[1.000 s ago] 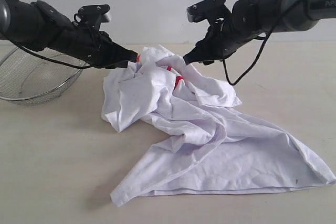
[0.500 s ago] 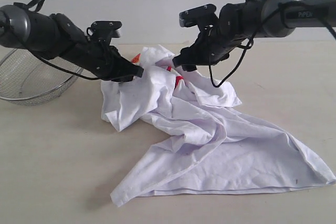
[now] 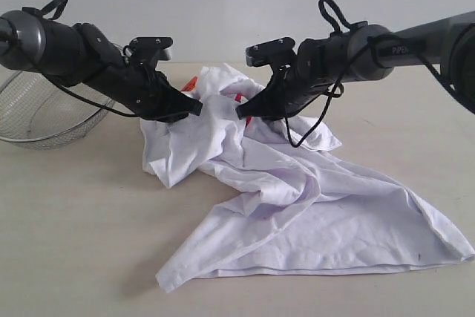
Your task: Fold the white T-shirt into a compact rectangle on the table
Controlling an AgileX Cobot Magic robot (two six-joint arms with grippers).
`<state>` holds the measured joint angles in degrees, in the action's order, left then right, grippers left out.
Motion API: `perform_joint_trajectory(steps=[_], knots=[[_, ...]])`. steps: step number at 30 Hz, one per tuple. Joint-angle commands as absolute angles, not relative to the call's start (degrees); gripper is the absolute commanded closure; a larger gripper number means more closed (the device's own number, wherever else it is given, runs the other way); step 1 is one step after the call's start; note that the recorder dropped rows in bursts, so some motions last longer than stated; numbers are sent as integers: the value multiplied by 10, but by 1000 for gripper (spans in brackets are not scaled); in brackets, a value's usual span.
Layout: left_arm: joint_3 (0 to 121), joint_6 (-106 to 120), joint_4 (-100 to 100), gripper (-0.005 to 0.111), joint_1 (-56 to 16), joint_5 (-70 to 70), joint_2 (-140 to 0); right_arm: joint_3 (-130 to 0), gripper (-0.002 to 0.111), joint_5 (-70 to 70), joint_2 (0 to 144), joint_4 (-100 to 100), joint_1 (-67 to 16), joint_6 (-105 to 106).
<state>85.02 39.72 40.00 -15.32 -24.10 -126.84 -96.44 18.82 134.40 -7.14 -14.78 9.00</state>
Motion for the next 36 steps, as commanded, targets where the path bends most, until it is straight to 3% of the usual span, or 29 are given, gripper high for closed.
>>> perform_joint_trajectory(steps=[1, 10, 21, 31, 34, 36], knots=[[853, 392, 396, 102, -156, -257, -1265, -967, 108, 169, 1344, -36, -142, 115], [853, 410, 396, 102, -156, -276, -1233, -979, 108, 147, 1344, 0, -72, 81], [853, 425, 390, 102, -156, -279, -1162, -1132, 108, 204, 1366, 29, 0, 74], [853, 425, 374, 102, -156, -282, -1161, -1193, 108, 268, 1402, 29, 8, 91], [853, 425, 358, 102, -156, -283, -1161, -1194, 99, 271, 1392, 34, 9, 94], [853, 425, 355, 102, -156, -284, -1161, -1194, 81, 282, 1382, 42, 11, 98]])
